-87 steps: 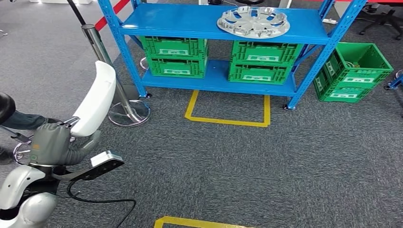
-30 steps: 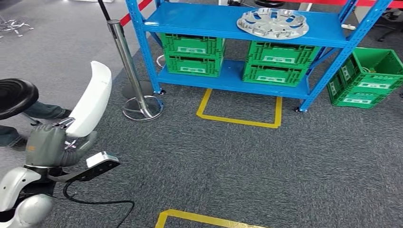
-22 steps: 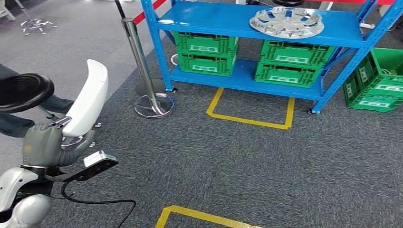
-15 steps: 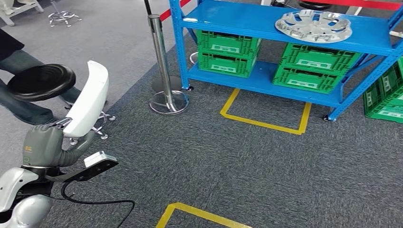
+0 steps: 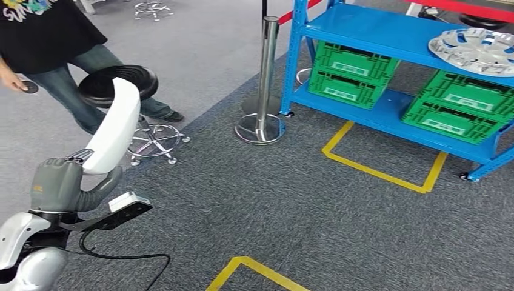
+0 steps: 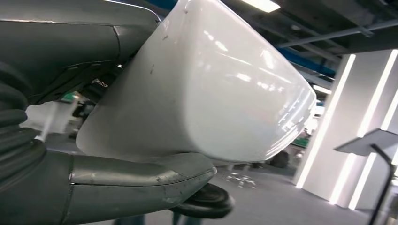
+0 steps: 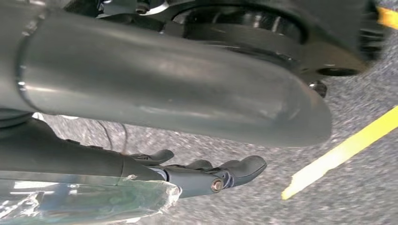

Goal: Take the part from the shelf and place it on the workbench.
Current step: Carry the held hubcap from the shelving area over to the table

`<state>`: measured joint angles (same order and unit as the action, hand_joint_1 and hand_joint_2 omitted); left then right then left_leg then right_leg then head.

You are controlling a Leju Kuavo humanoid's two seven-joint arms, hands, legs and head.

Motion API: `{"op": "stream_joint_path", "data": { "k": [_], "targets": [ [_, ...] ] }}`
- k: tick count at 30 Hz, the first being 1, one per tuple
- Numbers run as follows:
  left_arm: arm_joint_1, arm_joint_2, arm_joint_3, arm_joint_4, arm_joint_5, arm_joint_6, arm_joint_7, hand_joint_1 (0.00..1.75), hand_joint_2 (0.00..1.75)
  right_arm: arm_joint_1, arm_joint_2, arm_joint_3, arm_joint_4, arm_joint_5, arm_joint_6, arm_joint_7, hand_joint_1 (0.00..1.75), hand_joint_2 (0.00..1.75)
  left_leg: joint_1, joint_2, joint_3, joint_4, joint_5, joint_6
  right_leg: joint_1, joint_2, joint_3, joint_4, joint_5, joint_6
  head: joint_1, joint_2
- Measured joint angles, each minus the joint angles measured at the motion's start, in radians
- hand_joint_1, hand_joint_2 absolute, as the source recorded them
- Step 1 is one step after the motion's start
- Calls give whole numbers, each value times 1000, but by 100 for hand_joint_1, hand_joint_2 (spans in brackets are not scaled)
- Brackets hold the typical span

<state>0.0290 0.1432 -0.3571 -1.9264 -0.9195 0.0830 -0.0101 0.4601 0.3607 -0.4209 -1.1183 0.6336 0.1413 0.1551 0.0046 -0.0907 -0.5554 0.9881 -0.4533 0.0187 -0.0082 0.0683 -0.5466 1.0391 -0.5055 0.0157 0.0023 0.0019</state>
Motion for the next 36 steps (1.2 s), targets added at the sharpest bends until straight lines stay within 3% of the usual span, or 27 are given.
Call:
{"op": "stream_joint_path", "data": {
  "k": [2,4,6,8,10,11,12,13,15,17,19,21,23,24,25,26,27,28,30,31,32,33,36],
  "targets": [
    [-1,-1,0,0,0,0,0,175,175,1,0,1,-1,0,0,1,0,0,4,-24,-12,4,5,-13,-2,31,20,-42,3,-3,-1,0],
    [3,-1,0,-1,-1,0,1,175,175,1,0,1,-2,1,0,2,0,0,9,-43,-21,4,10,-27,-3,9,24,-49,6,-8,0,0],
    [3,0,1,-2,-1,0,1,175,175,1,0,2,-4,4,-1,1,0,0,6,-9,-39,37,-14,-36,-7,-20,30,-59,10,-17,-7,0],
    [-1,1,2,-3,-1,0,1,175,175,2,0,3,-5,7,0,1,0,0,4,52,-90,145,-74,-45,-6,-53,33,-64,11,-24,-17,0],
    [0,1,1,-3,-1,0,1,175,175,5,0,3,-6,8,0,2,0,0,8,77,-145,262,-118,-52,-3,-86,33,-63,8,-27,-19,0],
    [2,1,1,-3,-1,-1,1,175,175,5,0,3,-6,8,0,2,0,0,9,83,-152,279,-115,-54,-2,-102,33,-62,7,-27,-19,0],
    [3,2,2,-3,-1,-1,1,175,175,5,0,4,-6,8,-1,2,0,0,9,87,-139,257,-94,-54,-1,-117,34,-62,5,-27,-19,0],
    [4,2,2,-3,-1,-1,1,175,175,5,0,5,-6,9,-1,4,0,0,9,95,-107,201,-61,-52,0,-130,36,-62,4,-25,-19,0],
    [5,3,5,-3,-1,0,1,175,175,4,0,9,-6,9,-1,7,0,0,2,138,-32,68,-13,-42,4,-151,41,-60,-2,-18,-19,0],
    [6,3,9,-3,0,0,1,175,175,4,0,13,-6,9,0,10,0,0,-6,164,-2,7,-6,-28,11,-171,45,-59,-7,-9,-20,0],
    [12,4,14,-3,1,0,1,175,175,2,0,17,-5,9,0,12,0,0,-7,145,-5,1,-4,-15,12,-190,48,-61,-10,1,-20,0],
    [15,4,18,-4,2,0,1,175,175,-3,0,20,-5,8,0,12,0,0,-3,123,-5,-5,2,-3,9,-161,38,-35,-34,11,-17,0],
    [14,3,19,-4,4,-1,1,175,175,-5,0,20,-3,8,1,12,0,0,0,101,-6,-7,6,6,6,-101,-12,75,-96,16,-11,0],
    [14,2,19,-4,4,-2,1,175,175,-5,0,20,-1,8,1,12,0,0,-1,89,-8,-7,6,8,5,-83,-48,149,-128,17,-9,0],
    [15,2,19,-4,4,-2,1,175,175,-4,0,20,0,8,1,12,0,0,-1,76,-9,-7,7,10,5,-74,-80,210,-147,17,-8,0],
    [16,2,19,-4,4,-2,1,175,175,-4,0,19,1,8,1,12,0,0,-2,63,-9,-6,7,10,5,-71,-99,239,-147,17,-7,0],
    [17,2,19,-4,5,-3,1,175,175,-5,-1,19,2,8,1,12,0,0,-2,49,-8,-5,7,10,5,-68,-99,226,-124,16,-7,0],
    [18,2,19,-4,5,-3,1,175,175,-5,-1,19,3,8,1,12,0,0,-2,34,-6,-5,7,10,5,-62,-80,176,-86,13,-7,0],
    [17,1,20,-4,7,-3,1,175,175,-5,-1,19,3,8,1,12,0,0,-3,7,-6,-2,6,6,0,-11,-23,35,-12,6,-7,0],
    [17,1,20,-4,7,-3,0,175,175,-5,-1,19,4,8,2,12,0,0,-3,-5,-9,-1,6,2,-3,15,-1,-15,6,4,-8,0],
    [16,1,20,-4,7,-3,0,175,175,-5,-1,19,5,8,2,12,0,0,-1,-18,-14,1,8,-4,-4,35,12,-42,10,2,-8,0],
    [16,1,21,-4,7,-3,0,175,175,-5,-1,19,6,8,2,13,0,0,0,-28,-19,2,10,-10,-5,39,16,-47,7,1,-9,0],
    [17,1,21,-5,7,-3,0,175,175,-5,-1,19,6,8,2,13,0,0,4,-41,-25,1,14,-18,-2,30,19,-47,5,0,-9,0]
  ]
}}
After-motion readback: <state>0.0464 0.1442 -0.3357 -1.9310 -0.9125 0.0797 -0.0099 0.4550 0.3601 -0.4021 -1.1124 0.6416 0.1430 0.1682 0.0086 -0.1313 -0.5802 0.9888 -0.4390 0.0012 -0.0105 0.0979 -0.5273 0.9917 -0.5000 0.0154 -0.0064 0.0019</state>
